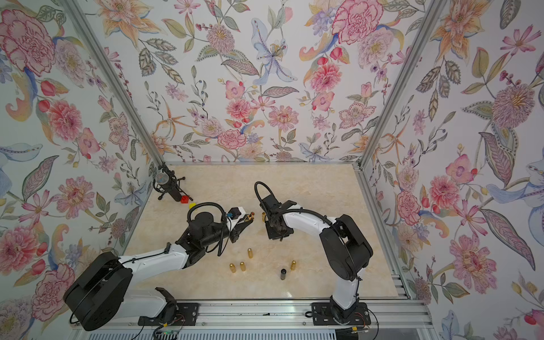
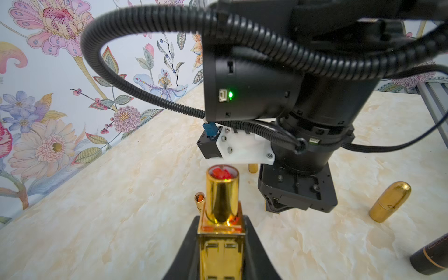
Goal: Open the lipstick cap
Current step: Place the cover at the center of the board.
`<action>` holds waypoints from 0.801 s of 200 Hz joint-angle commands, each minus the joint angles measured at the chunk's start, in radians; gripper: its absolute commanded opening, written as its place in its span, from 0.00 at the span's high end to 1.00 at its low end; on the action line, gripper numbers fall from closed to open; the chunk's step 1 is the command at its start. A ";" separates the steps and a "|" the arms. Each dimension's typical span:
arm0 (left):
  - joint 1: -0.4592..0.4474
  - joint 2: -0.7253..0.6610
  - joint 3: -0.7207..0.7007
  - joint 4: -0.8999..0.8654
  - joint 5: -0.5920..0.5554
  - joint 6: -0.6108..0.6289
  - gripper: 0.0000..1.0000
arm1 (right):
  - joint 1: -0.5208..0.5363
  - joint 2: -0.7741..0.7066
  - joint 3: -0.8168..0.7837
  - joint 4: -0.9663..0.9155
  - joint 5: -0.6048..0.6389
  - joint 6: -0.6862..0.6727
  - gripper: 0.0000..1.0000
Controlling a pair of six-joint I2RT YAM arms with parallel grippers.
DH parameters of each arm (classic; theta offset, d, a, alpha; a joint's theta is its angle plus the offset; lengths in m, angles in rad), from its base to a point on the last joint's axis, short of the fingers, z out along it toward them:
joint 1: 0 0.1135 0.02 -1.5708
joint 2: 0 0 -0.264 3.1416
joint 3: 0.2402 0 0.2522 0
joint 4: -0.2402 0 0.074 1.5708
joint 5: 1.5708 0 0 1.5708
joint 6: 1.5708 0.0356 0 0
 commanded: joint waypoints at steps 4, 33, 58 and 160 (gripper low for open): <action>0.014 -0.023 -0.016 0.031 -0.015 -0.021 0.99 | -0.010 0.024 -0.022 0.032 0.000 -0.003 0.82; 0.014 -0.019 -0.015 0.036 -0.013 -0.024 0.99 | -0.015 0.036 -0.035 0.048 -0.012 -0.004 0.80; 0.014 -0.020 -0.020 0.038 -0.016 -0.025 0.99 | -0.017 0.037 -0.041 0.050 -0.016 -0.006 0.76; 0.014 -0.019 -0.021 0.070 -0.017 -0.040 0.99 | -0.027 -0.181 0.034 -0.062 -0.019 0.000 0.53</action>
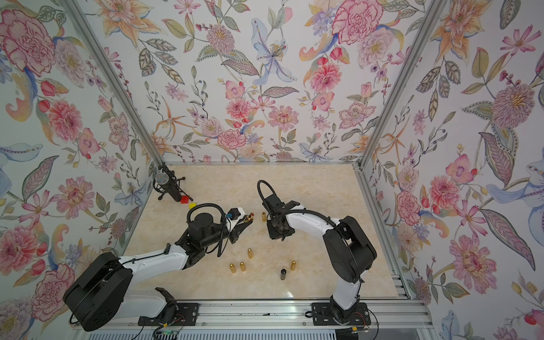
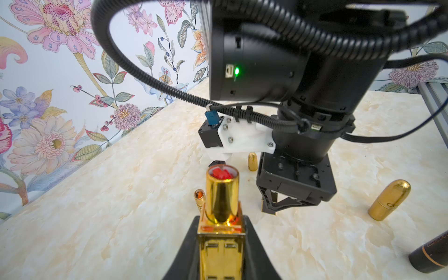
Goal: Open the lipstick cap
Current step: Place the cover at the center of the board, then place the lipstick at the center of the board.
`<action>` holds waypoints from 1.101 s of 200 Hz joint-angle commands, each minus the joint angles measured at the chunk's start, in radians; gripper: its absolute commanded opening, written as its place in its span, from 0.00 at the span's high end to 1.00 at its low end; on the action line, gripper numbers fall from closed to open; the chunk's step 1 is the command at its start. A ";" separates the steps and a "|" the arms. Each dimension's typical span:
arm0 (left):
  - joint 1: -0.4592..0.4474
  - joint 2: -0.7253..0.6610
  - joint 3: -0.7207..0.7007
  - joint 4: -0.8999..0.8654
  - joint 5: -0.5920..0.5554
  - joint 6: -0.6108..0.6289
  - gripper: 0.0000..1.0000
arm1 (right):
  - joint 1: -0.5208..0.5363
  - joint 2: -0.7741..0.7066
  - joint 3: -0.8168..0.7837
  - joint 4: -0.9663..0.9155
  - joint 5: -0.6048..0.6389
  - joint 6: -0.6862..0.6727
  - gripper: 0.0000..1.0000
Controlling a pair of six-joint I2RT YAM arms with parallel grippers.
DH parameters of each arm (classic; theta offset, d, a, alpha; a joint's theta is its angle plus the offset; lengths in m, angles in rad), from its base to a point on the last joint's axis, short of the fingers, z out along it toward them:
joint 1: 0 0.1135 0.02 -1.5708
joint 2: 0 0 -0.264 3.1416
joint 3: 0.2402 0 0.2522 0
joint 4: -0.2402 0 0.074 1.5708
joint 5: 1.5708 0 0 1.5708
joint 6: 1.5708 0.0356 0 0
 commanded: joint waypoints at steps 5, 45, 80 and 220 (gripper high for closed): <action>0.013 -0.015 -0.009 0.066 -0.017 -0.039 0.99 | -0.007 -0.127 0.066 -0.077 -0.004 0.002 0.53; 0.016 0.049 0.001 0.165 -0.040 -0.112 0.98 | -0.010 -0.248 0.151 -0.085 -0.110 0.016 0.50; 0.015 0.098 0.028 0.191 -0.037 -0.146 0.97 | 0.027 -0.255 0.239 -0.072 -0.209 0.015 0.49; 0.014 0.060 0.022 0.178 -0.005 -0.109 0.96 | 0.068 -0.084 0.336 0.010 -0.277 0.063 0.65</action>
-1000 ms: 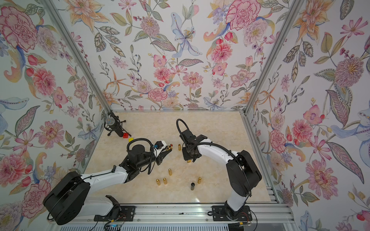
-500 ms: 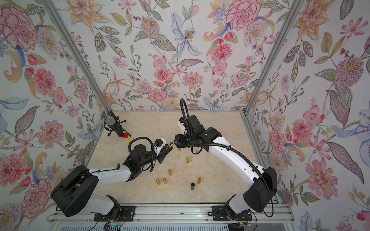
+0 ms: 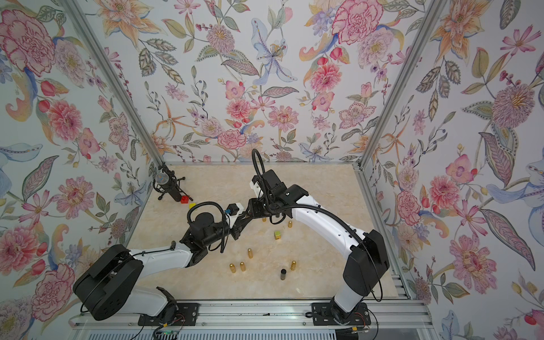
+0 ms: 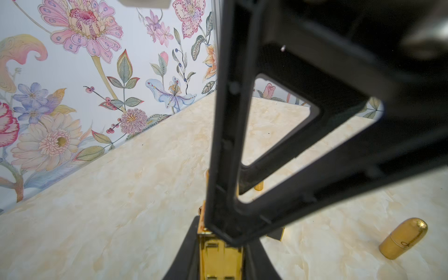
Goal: Open the lipstick cap
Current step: Place the lipstick at the center of the board.
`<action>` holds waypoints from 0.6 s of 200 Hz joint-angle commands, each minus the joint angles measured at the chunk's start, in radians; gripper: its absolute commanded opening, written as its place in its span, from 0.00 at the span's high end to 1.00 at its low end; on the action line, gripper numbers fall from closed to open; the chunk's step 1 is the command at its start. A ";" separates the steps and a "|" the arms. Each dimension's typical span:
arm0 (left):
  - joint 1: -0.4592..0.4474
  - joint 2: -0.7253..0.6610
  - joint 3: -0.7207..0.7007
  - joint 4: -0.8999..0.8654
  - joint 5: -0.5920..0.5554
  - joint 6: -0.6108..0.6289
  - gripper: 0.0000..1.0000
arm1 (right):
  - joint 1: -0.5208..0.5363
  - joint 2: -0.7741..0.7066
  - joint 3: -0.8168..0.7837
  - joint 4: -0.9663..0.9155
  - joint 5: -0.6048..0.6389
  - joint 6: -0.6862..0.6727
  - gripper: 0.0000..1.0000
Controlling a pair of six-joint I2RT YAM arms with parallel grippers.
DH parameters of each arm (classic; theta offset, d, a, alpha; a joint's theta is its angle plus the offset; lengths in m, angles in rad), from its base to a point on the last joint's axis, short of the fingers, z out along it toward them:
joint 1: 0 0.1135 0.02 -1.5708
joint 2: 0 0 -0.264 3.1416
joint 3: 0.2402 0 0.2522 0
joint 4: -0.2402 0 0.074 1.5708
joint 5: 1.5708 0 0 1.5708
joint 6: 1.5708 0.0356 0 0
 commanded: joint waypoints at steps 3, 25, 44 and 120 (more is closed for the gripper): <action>0.009 -0.024 0.018 0.021 0.018 0.002 0.96 | 0.003 0.013 0.027 0.008 0.016 -0.004 0.65; 0.008 -0.022 0.017 0.014 0.022 0.006 0.96 | 0.005 0.019 0.026 0.009 0.028 -0.011 0.68; 0.009 -0.022 0.020 0.007 0.033 0.011 0.96 | 0.006 0.024 0.027 0.008 0.038 -0.016 0.69; 0.008 -0.022 0.025 -0.026 0.044 0.031 0.95 | 0.011 0.045 0.038 0.008 0.049 -0.035 0.81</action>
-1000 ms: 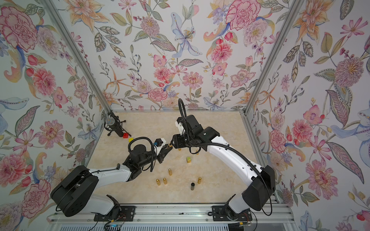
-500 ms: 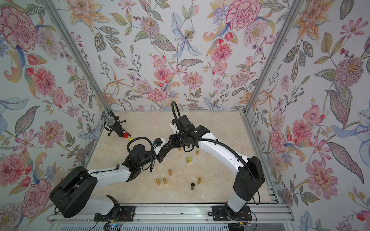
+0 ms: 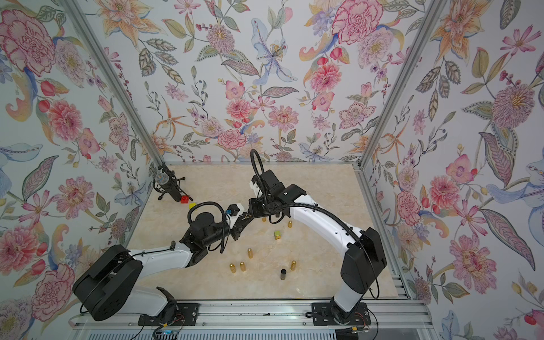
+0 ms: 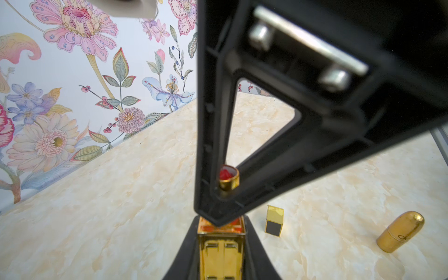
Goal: Open the lipstick cap
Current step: Place the lipstick at the center of the board.
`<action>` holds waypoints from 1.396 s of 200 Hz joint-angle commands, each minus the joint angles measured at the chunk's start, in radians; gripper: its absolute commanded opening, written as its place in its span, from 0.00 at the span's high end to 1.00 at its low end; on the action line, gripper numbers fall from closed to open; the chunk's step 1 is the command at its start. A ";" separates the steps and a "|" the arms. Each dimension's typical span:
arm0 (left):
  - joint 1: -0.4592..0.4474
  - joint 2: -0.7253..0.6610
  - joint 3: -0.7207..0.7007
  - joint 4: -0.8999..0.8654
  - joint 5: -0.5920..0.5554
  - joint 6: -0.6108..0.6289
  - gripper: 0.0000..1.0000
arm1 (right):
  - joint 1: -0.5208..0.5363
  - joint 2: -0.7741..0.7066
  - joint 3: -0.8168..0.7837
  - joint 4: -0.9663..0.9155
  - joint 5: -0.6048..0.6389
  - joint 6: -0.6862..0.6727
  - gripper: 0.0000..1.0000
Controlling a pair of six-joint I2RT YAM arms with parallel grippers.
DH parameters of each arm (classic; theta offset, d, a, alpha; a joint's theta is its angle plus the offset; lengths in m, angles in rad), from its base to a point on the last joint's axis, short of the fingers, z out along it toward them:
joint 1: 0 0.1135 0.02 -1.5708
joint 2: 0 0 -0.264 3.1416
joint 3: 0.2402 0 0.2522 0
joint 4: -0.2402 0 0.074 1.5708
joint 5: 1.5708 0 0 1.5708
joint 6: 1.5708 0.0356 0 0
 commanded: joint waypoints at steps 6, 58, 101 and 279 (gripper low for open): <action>0.008 -0.019 0.024 -0.002 0.032 0.017 0.95 | 0.006 0.020 0.032 0.003 0.013 -0.016 0.84; 0.008 -0.024 0.022 -0.016 0.012 0.024 0.72 | 0.009 0.021 0.040 0.003 0.034 -0.017 0.87; 0.008 -0.058 -0.017 -0.022 -0.053 0.007 0.01 | 0.010 0.038 0.037 -0.001 0.132 -0.028 0.86; 0.033 -0.332 -0.179 -0.207 -0.292 -0.036 0.01 | 0.045 0.404 0.153 0.069 0.303 -0.085 0.87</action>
